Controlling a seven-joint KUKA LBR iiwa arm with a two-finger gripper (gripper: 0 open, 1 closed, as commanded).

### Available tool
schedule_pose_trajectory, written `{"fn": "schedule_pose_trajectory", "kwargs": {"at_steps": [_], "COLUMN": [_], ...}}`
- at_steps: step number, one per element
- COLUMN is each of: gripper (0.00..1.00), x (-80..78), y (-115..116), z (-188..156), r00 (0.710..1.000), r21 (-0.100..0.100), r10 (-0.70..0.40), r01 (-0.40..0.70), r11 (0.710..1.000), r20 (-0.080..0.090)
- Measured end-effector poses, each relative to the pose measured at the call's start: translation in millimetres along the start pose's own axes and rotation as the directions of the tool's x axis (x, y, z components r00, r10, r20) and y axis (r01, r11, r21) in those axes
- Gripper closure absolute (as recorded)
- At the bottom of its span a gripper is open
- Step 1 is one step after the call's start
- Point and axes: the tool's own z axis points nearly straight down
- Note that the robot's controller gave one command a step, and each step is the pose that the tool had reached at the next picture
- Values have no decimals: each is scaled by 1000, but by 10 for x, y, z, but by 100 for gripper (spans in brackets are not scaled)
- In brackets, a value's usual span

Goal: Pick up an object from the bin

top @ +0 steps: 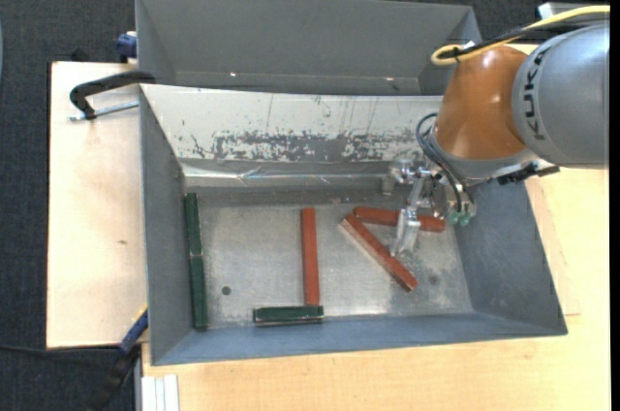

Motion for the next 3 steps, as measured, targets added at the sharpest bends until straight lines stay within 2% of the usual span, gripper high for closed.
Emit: {"fn": "schedule_pose_trajectory", "kwargs": {"at_steps": [1, 2, 3], "gripper": [100, 100, 100], "x": [2, 2, -40], "y": [0, 0, -264], "z": [3, 3, -1308], "r00": [1000, 1000, 1000], "r21": [0, 0, 1], "r10": [0, 0, -10], "r01": [0, 0, 10], "r11": [1000, 1000, 1000], "r20": [-1, -1, 2]}}
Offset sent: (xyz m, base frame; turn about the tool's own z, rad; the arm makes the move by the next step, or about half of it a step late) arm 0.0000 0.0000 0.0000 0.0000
